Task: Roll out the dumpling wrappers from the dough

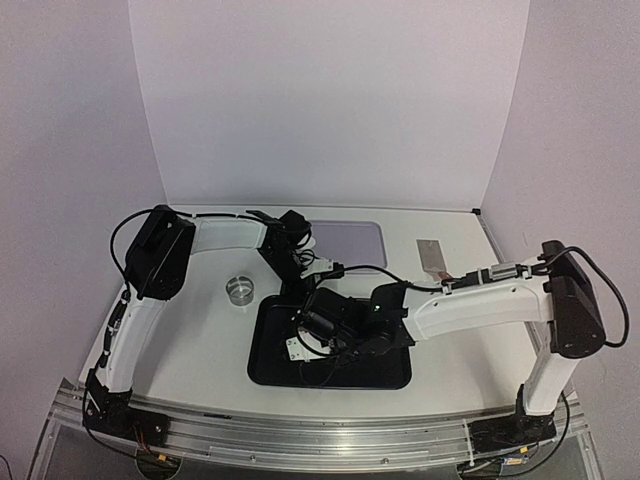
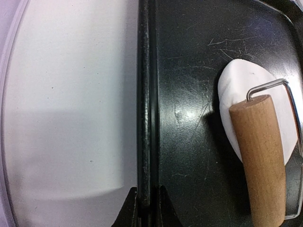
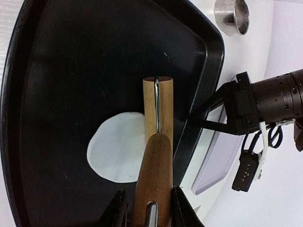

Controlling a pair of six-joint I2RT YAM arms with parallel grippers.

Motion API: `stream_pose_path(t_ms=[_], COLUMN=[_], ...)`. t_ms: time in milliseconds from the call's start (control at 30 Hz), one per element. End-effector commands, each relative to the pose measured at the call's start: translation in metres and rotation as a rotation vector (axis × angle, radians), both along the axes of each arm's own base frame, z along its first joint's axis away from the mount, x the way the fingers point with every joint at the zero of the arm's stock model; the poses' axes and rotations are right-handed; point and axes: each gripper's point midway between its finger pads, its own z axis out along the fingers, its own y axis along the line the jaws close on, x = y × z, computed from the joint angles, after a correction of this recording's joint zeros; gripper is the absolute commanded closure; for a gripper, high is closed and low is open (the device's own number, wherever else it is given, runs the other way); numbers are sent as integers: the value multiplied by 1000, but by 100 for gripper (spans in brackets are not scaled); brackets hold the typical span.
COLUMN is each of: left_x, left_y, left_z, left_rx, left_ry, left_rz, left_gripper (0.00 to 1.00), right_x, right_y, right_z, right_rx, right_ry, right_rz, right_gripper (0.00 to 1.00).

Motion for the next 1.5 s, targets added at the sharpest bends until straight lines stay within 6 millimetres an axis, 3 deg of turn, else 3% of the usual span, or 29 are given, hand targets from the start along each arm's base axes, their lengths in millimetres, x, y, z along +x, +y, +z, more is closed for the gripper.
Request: stream_pose_path(t_ms=[0,100,200,300,467,533,667,833,967,1100,1333,1467], left_x=[11,12,11,11,11,12,12,12,12,11,11,12], left_y=[12,11,11,12,12,12,13,12,12,13,13,12], left_z=[-16,-16,-16,-16,-14,-13,-13,-15,-16,-15,-15,-13], left_rx=[77,75,75,79,79,77,76,75,76,78,79,74], left_ry=[-90,-91,-89,-91,-95,-95,-96,-95,-93,-93,-94,-96], left_rz=[-19,-17,-18,-20,-21,-19,-20,-20,-21,-24,-21,-18], left_gripper=[100,100,100,100,100,100,100,100,100,100,100,100], right_x=[-73,-105,-112,-100,-61,-57,-78,-135,-153,-142,-83,-82], right_y=[-80,-86,-88,-82,-62,-62,-68,-87,-90,-90,-76,-66], right_z=[-66,-68,-70,-74,-74,-78,-78,-82,-81,-85,-74,-71], right_rx=[-298,-314,-322,-335,-285,-297,-284,-324,-327,-360,-315,-281], right_ry=[263,301,305,293,303,305,331,353,358,322,283,308], right_rz=[-11,-27,-48,-37,-71,-68,-91,-113,-146,-117,-131,-144], right_gripper=[100,100,100,100,100,100,100,100,100,100,100,100])
